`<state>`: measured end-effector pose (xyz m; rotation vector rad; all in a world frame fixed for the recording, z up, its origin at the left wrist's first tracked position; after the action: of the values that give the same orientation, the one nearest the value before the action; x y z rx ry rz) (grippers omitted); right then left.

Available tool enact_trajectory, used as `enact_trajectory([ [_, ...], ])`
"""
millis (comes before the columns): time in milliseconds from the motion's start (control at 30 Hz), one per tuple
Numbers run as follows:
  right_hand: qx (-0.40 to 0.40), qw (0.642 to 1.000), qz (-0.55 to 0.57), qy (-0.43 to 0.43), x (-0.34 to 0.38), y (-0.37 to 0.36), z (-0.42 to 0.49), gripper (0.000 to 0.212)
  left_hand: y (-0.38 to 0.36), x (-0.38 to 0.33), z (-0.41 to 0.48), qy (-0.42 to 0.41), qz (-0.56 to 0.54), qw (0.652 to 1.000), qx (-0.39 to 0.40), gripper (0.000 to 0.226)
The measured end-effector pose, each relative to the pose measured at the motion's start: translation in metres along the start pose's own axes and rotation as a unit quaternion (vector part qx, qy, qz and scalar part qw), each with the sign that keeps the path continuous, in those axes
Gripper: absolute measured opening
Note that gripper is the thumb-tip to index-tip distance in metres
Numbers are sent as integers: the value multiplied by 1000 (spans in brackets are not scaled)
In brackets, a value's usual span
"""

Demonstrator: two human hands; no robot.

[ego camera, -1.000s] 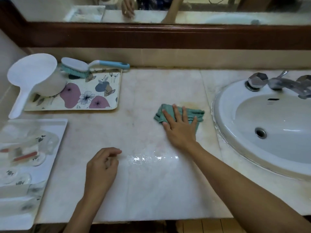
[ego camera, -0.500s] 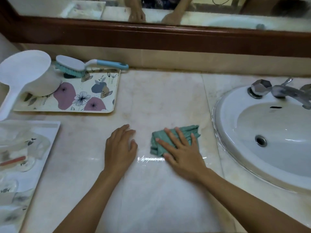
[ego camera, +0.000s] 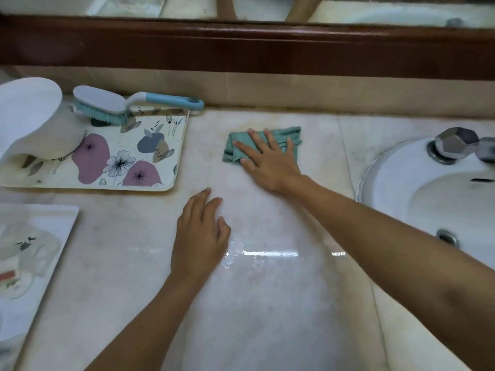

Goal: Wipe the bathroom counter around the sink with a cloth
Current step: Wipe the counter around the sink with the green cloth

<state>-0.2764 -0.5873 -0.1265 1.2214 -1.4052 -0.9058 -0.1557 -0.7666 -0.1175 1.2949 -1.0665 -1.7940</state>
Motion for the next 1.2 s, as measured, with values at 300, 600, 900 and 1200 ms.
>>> enact_trajectory([
  [300, -8, 979, 32, -203, -139, 25, -34, 52, 4, -2, 0, -1, -13, 1000, -13, 42],
  [600, -23, 995, 19, -99, -34, -30, -194, 53, 4, -4, 0, 4, -12, 1000, -6, 44],
  [900, -30, 991, 6, -127, -103, 4, -85, 50, 3, -2, -2, 9, -22, 1000, -10, 40],
  [1200, -35, 987, 39, -152, -43, -13, -92, 53, 4, -3, -1, -1, -24, 1000, -15, 37],
])
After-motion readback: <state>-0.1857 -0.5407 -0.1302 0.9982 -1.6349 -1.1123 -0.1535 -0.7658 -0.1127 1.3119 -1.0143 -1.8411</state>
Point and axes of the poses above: each hand's wrist, its own z-axis towards the middle knuckle, its own y-axis out of the back of the hand, x = y × z, the point moved 7 cm from there along z, towards the middle knuckle, and after that the axes turned 4 degrees about -y, right-handed, at the moved point
